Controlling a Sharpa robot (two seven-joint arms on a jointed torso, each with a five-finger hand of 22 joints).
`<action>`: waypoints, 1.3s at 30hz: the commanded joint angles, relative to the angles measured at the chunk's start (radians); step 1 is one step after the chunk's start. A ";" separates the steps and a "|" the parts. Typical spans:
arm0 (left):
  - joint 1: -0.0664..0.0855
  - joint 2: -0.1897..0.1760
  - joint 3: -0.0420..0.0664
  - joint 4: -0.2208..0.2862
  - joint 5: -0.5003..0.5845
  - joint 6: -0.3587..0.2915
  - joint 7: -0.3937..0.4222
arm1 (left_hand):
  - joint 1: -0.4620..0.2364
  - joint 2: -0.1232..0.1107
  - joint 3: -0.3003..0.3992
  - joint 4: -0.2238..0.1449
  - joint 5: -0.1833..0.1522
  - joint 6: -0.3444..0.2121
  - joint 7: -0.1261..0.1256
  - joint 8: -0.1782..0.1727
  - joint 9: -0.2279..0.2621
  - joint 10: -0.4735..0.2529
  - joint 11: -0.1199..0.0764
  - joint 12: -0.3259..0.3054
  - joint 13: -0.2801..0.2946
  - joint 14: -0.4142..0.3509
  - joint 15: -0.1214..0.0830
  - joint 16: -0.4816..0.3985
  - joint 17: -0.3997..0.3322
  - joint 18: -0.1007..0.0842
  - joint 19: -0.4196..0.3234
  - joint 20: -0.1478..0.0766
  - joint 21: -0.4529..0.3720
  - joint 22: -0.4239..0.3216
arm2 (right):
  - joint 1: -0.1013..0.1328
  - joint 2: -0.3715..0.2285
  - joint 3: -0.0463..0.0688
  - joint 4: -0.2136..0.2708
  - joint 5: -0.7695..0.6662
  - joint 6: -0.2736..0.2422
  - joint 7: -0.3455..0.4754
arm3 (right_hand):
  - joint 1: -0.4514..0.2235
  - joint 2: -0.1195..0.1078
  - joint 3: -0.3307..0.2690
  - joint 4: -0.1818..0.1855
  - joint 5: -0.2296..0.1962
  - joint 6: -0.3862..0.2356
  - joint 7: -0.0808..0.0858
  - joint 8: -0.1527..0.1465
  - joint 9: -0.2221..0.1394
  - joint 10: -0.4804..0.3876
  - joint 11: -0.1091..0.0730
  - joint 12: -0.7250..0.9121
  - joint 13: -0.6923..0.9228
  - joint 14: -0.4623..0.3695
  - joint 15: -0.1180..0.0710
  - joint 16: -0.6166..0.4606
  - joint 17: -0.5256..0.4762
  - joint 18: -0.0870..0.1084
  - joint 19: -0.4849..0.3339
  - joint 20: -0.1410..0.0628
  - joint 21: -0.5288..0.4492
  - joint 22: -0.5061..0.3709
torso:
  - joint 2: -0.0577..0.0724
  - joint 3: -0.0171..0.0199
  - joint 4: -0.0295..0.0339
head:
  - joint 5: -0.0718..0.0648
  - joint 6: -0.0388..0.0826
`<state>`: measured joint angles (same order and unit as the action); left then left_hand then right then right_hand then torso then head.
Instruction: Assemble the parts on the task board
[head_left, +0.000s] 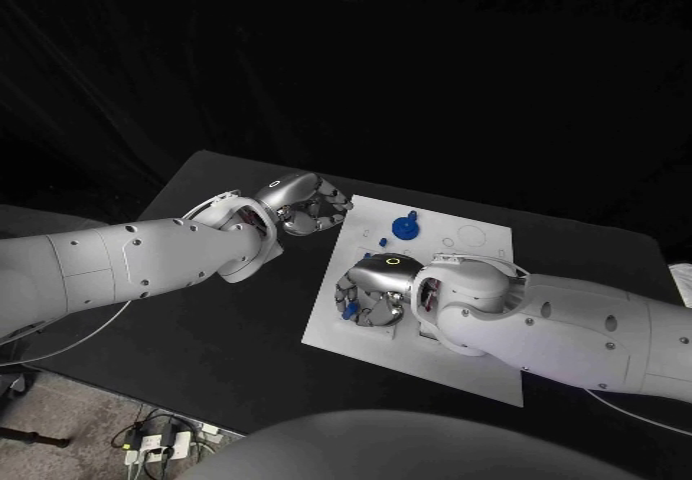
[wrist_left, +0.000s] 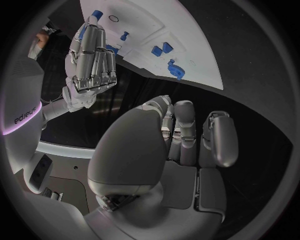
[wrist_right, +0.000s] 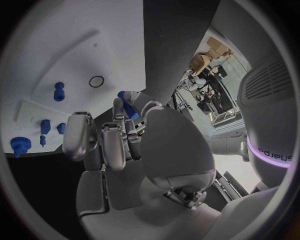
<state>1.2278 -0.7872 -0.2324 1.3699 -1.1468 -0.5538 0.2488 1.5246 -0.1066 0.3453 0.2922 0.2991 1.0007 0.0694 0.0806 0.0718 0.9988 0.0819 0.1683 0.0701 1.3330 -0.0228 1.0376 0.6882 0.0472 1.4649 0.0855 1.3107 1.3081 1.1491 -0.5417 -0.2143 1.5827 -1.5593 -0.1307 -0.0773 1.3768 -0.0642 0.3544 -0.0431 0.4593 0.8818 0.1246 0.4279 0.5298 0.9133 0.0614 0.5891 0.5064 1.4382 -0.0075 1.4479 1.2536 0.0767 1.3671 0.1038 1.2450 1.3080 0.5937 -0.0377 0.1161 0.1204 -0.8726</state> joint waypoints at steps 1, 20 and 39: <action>0.000 0.003 0.001 0.003 -0.002 0.014 0.007 | 0.003 0.000 0.008 0.000 0.004 0.001 0.005 0.005 0.001 0.006 0.002 -0.004 0.001 0.000 0.006 -0.005 0.001 0.008 0.003 0.005 -0.002 0.190 | -0.012 0.014 0.000 -0.008 -0.119 0.031 -0.029 | 0.002 -0.011 0.006 -0.002 0.012 0.011 0.001 -0.009 0.117 0.013 -0.001 -0.006 -0.001 0.010 0.001 0.008 0.009 -0.001 0.012 -0.001 0.011 0.165 | 0.001 0.0010 -0.0005 | 0.006 0.000; 0.000 0.006 0.001 0.001 -0.002 0.020 0.004 | 0.004 0.001 0.011 -0.002 0.007 0.002 0.006 0.005 0.001 0.005 0.002 -0.005 0.001 0.000 0.005 -0.006 0.000 0.008 0.003 0.005 -0.002 0.190 | -0.026 -0.004 0.000 0.007 -0.212 -0.019 -0.076 | -0.007 -0.019 0.013 -0.008 0.030 0.022 -0.001 -0.028 0.111 0.024 -0.003 -0.014 -0.006 0.027 -0.001 0.024 0.040 -0.010 0.038 -0.003 0.052 0.176 | 0.000 0.0003 -0.0014 | 0.015 0.000; 0.000 0.008 0.001 -0.003 -0.002 0.027 -0.004 | 0.006 0.000 0.013 -0.003 0.008 0.001 0.007 0.005 0.001 0.004 0.002 -0.006 0.001 0.000 0.005 -0.006 0.000 0.008 0.002 0.005 -0.003 0.189 | -0.021 -0.060 0.000 0.037 -0.199 0.004 -0.076 | -0.012 -0.020 0.013 -0.007 0.031 0.027 -0.002 -0.029 0.112 0.027 -0.003 -0.015 -0.006 0.025 -0.001 0.023 0.035 -0.009 0.037 -0.003 0.051 0.175 | 0.000 0.0001 -0.0031 | 0.021 0.000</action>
<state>1.2277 -0.7819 -0.2325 1.3667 -1.1475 -0.5404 0.2458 1.5246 -0.1067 0.3537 0.2893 0.3039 1.0006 0.0693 0.0806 0.0715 0.9988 0.0819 0.1683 0.0699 1.3331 -0.0228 1.0376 0.6880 0.0471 1.4649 0.0855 1.3108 1.3077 1.1292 -0.6013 -0.2138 1.6178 -1.7500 -0.1460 -0.1487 1.3686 -0.0823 0.3633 -0.0521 0.4842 0.8951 0.1157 0.3970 0.6247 0.9328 0.0590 0.5806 0.5019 1.4561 -0.0074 1.4688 1.2896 0.0767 1.4025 0.1001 1.2983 1.3076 0.5937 -0.0377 0.1134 0.1431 -0.8726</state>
